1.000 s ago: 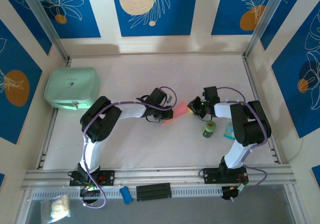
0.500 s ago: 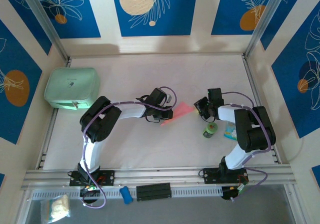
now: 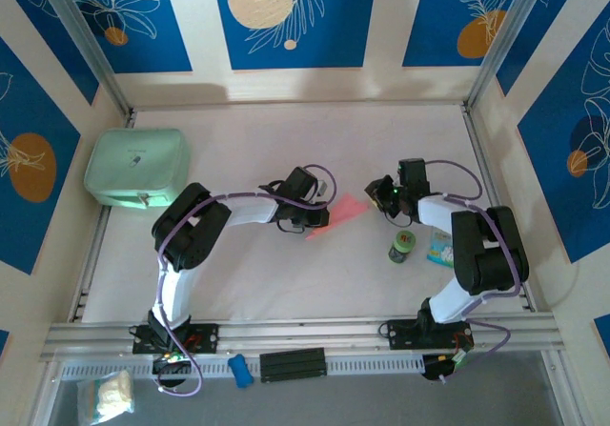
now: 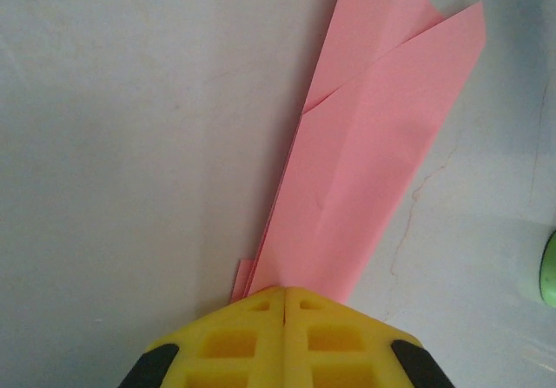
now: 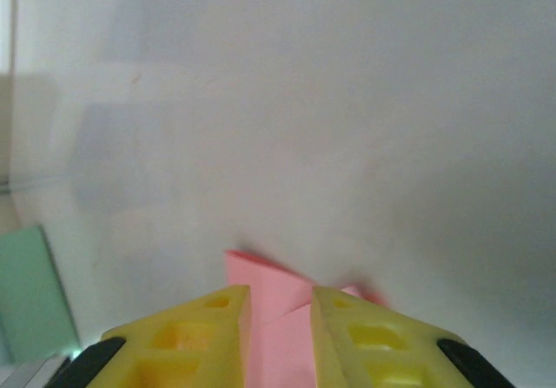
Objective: Fold a paper plane with a square sheet of paper (pick it up from the middle)
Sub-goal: Fold the wing for the fifth time at the center of the table.
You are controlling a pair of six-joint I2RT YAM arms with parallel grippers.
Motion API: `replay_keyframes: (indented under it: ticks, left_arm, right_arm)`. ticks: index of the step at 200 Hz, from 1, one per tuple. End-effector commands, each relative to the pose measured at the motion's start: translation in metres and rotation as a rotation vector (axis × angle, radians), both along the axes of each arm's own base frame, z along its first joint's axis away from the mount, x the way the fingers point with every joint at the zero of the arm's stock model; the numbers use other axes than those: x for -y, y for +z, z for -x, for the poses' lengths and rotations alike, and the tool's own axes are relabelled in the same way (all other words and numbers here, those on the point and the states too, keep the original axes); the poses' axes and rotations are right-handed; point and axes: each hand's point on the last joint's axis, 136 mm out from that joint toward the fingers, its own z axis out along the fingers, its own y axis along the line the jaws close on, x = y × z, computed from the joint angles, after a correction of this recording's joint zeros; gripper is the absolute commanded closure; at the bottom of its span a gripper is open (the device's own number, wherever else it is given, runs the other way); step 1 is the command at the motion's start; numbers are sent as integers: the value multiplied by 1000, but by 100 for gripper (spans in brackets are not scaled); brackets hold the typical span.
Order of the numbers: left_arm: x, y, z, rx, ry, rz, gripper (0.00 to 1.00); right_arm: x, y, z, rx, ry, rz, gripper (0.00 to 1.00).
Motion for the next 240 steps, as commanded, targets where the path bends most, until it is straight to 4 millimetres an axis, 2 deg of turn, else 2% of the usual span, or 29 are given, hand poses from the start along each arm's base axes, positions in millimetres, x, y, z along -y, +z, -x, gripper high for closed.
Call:
replay_keyframes:
  ticks: [1, 46, 67, 111, 126, 152, 172, 191, 240]
  left_arm:
    - [-43, -51, 35, -178, 15, -198, 100]
    - [-32, -40, 29, -163, 12, -157, 100]
    - [-30, -36, 28, -160, 14, -146, 100]
    - [-23, -19, 22, -134, 10, -107, 100]
    - [-17, -5, 20, -112, -2, -74, 100]
    - [-2, 29, 16, -58, -26, 47, 93]
    - [4, 45, 15, -34, -27, 105, 88]
    - [8, 43, 16, -37, -28, 132, 87]
    - [17, 18, 17, -94, -51, 139, 90]
  right_arm:
    - [-32, 6, 16, -9, 156, -47, 79]
    - [-71, -9, 29, -62, 276, -106, 86]
    - [-80, -18, 32, -83, 304, -115, 88]
    - [-72, -47, 40, -161, 279, -84, 89]
    - [-69, -54, 44, -183, 272, -65, 89]
    - [-66, -61, 46, -209, 272, -43, 89]
    - [-67, -60, 45, -208, 280, -34, 89]
    - [-68, -62, 45, -212, 291, -24, 89]
    - [-67, -67, 46, -231, 307, -6, 90]
